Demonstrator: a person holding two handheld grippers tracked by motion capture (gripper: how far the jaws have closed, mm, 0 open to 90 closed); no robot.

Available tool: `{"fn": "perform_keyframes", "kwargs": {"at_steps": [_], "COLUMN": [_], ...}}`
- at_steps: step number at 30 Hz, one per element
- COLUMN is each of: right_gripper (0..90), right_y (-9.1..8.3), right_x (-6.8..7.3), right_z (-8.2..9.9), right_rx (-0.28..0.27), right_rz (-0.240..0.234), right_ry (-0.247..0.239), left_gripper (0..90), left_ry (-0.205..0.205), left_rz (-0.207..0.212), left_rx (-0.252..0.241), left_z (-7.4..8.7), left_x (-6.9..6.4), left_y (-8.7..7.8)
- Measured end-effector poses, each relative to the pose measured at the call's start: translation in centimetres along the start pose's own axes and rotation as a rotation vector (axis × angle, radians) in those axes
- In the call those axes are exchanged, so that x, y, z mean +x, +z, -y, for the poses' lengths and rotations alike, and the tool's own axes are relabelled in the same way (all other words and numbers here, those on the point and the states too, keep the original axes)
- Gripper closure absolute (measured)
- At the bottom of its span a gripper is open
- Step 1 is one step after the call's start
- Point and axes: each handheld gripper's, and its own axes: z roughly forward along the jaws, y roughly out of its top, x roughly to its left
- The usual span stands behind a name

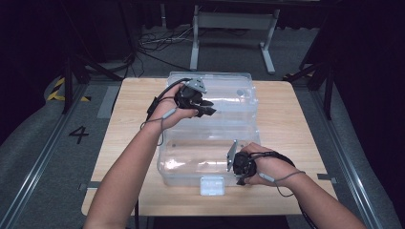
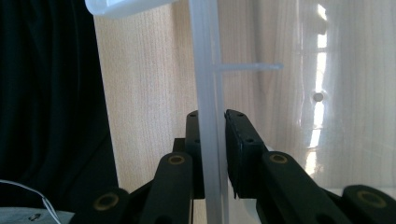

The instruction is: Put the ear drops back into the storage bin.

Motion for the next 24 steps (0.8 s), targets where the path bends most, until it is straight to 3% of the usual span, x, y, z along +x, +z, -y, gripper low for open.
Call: {"fn": "perform_keyframes", "kwargs": {"at_steps": [5, 14, 24], "right_gripper": [80.4, 80.5, 84.1], "right_y": [0.0, 0.2, 0.2], "right_x": [0.0, 0.0, 0.0], "right_z": [-0.1, -0.1, -0.1], "right_rx": [0.008, -0.003, -0.005], "right_rz": [-0.004, -0.004, 0.006], "right_ry": [0.004, 0.006, 0.003], "left_gripper": [80.4, 83.0, 83.9], "left_ry": [-0.010, -0.006, 0.019], "left_rz": [0.004, 0.025, 0.025], "left_rx": [-0.001, 0.003, 0.023], "left_z": [0.1, 0.0, -0.4], "left_x": [0.1, 0.0, -1.1], "left_y": [-0.1, -0.2, -0.7]}}
